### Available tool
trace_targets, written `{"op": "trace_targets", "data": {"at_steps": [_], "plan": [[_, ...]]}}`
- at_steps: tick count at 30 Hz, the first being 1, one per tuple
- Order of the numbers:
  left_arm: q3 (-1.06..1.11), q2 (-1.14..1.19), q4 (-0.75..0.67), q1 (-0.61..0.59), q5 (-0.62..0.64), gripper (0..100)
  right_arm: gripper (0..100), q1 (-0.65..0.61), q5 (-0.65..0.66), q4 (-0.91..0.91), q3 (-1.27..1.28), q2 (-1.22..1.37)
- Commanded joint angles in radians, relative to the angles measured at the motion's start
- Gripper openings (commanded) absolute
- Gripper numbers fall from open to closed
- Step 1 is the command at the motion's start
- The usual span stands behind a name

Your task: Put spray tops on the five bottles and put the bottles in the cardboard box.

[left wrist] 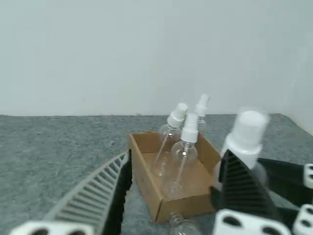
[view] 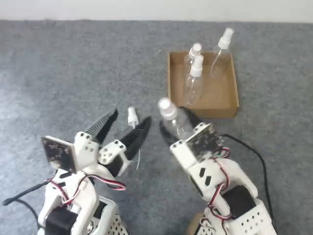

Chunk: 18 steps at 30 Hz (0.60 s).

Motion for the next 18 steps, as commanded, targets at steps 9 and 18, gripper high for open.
{"op": "trace_targets", "data": {"at_steps": [9,18], "plan": [[0.191,0.018,-0.158,-0.025,-0.167,27,0.6,0.047,-0.114,-0.030,-0.640,0.630],[0.196,0.018,-0.107,0.109,-0.190,34,0.6,-0.074,-0.153,-0.027,-0.856,1.017]]}}
